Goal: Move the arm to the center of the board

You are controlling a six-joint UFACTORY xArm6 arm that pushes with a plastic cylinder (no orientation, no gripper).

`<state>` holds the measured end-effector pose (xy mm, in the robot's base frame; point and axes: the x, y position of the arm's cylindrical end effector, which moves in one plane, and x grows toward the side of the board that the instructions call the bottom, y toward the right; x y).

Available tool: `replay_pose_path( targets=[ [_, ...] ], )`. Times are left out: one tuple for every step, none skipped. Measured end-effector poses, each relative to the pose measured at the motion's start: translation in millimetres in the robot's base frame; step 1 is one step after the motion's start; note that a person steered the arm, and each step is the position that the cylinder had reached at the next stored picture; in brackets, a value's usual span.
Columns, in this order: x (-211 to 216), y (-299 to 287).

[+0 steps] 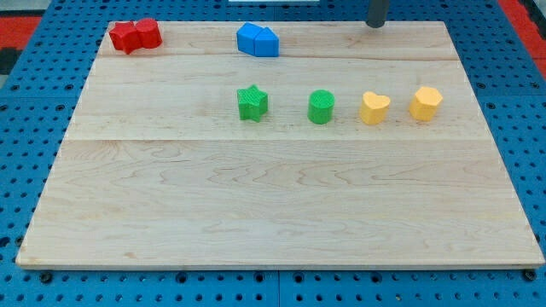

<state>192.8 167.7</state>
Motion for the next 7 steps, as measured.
replay_pose_path(
  targets=[
    [5,0],
    [19,0],
    [32,0],
    [34,0],
    [25,-3],
    [3,-4],
    [2,5]
  ],
)
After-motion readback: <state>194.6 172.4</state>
